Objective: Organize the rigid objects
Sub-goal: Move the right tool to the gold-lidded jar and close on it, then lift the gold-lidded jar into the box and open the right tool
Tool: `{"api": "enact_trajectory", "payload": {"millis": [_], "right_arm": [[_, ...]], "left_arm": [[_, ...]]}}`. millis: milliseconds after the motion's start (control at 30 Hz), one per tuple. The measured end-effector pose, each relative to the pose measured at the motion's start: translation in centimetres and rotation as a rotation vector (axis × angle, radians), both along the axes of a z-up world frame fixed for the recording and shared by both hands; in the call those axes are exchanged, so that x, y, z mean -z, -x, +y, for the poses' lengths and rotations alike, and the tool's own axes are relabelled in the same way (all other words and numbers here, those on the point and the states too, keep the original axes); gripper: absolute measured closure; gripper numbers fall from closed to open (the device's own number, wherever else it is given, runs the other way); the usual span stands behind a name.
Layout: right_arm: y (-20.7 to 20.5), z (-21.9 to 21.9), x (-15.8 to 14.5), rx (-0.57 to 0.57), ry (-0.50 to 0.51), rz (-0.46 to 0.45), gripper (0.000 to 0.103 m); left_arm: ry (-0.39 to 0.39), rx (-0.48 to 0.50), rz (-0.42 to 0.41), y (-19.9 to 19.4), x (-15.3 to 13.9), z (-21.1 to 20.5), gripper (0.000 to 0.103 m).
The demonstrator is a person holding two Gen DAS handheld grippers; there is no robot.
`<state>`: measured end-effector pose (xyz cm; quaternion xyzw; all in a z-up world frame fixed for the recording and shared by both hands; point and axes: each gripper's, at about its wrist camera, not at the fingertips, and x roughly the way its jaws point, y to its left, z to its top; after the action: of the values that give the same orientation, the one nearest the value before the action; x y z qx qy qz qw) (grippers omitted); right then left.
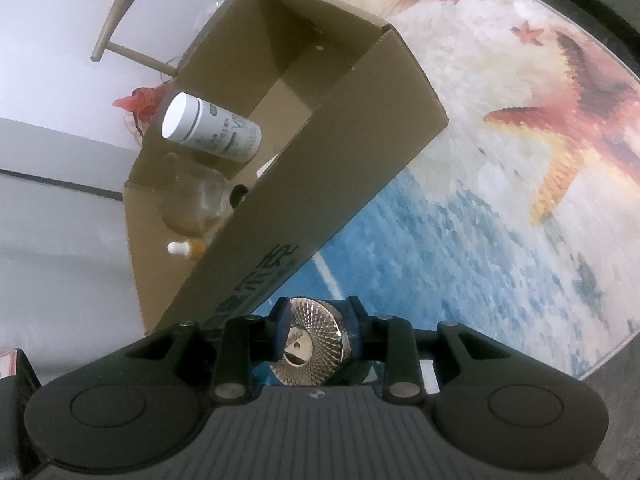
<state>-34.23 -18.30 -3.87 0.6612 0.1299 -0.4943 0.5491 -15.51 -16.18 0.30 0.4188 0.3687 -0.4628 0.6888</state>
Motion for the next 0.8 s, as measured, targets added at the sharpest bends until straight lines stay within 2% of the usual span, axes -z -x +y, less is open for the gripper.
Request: {"api": "enact_trajectory", "payload": {"millis": [267, 400, 533, 667, 800], "right_arm": [[-0.9, 1.1, -1.6, 0.022, 0.019, 0.000, 0.071], [-1.4, 1.7, -4.3, 0.023, 0.046, 0.023, 0.071], [-1.6, 1.7, -8.4, 0.028, 0.089, 0.043, 0.071], [-1.7, -0.5, -12.6, 0.006, 0.164, 0.071, 0.071], [-1.1, -4.9, -14.1, -0.034, 0.216, 0.086, 0.071]], "left_arm": [[0.012, 0.024, -0.005, 0.8, -1.6, 1.6, 0.047], [0.045, 0.034, -0.002, 1.7, -3.8, 2.5, 0.047], [0.102, 0.045, -0.007, 2.6, -7.6, 3.0, 0.047], [0.179, 0.048, -0.035, 2.4, -11.4, 2.1, 0.047], [0.243, 0.013, -0.059, 0.7, -13.3, -0.6, 0.047]]}}
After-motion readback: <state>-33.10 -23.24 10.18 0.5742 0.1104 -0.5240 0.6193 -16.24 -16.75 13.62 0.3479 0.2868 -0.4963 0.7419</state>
